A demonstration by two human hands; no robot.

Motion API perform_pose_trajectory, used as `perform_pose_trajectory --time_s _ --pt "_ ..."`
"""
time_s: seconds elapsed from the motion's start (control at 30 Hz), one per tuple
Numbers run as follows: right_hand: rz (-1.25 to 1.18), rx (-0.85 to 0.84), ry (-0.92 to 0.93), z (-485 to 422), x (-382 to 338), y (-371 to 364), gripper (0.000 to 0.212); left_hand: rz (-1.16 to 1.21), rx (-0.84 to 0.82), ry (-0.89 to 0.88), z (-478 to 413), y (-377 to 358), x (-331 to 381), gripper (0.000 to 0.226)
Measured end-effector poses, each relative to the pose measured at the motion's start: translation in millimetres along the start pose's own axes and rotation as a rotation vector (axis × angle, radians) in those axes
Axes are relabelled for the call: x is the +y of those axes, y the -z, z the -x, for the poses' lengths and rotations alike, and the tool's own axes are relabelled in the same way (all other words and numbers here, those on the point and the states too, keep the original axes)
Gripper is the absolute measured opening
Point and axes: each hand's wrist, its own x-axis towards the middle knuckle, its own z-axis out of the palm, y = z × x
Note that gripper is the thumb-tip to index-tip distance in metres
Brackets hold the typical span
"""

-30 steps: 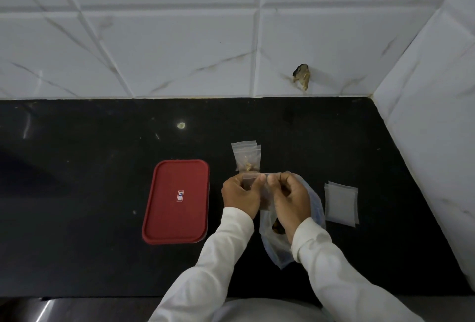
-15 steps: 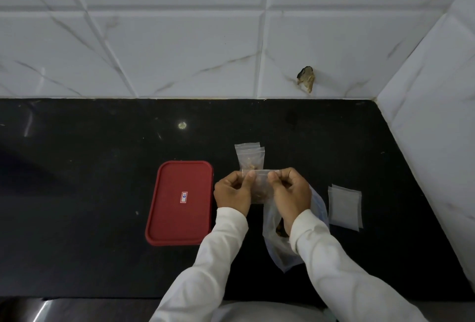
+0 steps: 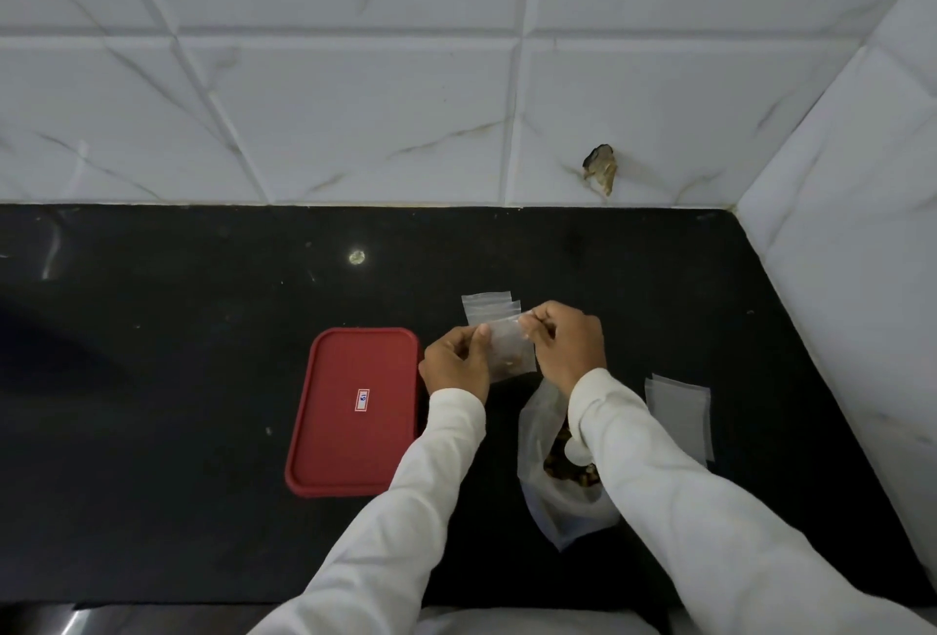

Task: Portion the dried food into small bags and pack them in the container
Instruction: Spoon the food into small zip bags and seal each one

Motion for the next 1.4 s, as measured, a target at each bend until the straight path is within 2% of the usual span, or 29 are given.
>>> perform_pose_trajectory --time_s 0.17,0.27,0.4,0.67,0.77,0.87,1.0,1.07,1.23,1.4 --pt "0.173 -0.056 0.015 -18.4 14.2 -9.3 0.007 -0.020 0.053 0.091 -8.2 -10.3 -8.3 0.006" --pt "0.272 -0.091 -0.004 -23.5 19.7 -13.5 0.012 -0.064 0.042 0.090 -11.5 -14.3 -9.9 0.006" --pt "0.299 -0.113 -0.021 -28.0 23.2 -18.8 0.011 -0.102 0.023 0.097 -15.3 -18.3 -10.2 0.009" --pt "0.167 -0.091 -0.015 -29.7 29.1 -16.8 0.005 -0.012 -0.016 0.122 -10.9 -13.2 -9.3 0.027" --pt "0.079 -0.022 -0.012 -22.2 29.4 1.3 0.010 0.036 -0.017 0.092 0.6 -12.2 -3.3 0.038" --pt "-0.035 0.075 -0.024 -9.3 34.7 32.6 0.011 0.029 0.005 0.003 16.5 -17.6 9.2 0.037" --pt "-0.175 0.142 -0.102 12.5 48.1 87.6 0.010 0.030 -0.178 -0.178 41.4 -37.8 40.1 0.024" --pt "-0.239 0.190 -0.167 23.1 62.5 110.1 0.011 0.065 -0.317 -0.189 53.5 -53.4 53.2 0.021" --pt "-0.329 0.292 -0.325 45.6 111.7 137.3 0.012 0.123 -0.637 -0.023 73.0 -102.3 54.1 0.022" --pt "-0.141 0.259 -0.389 68.2 156.8 127.2 0.009 -0.037 -0.733 0.157 80.0 -150.1 26.9 0.023"
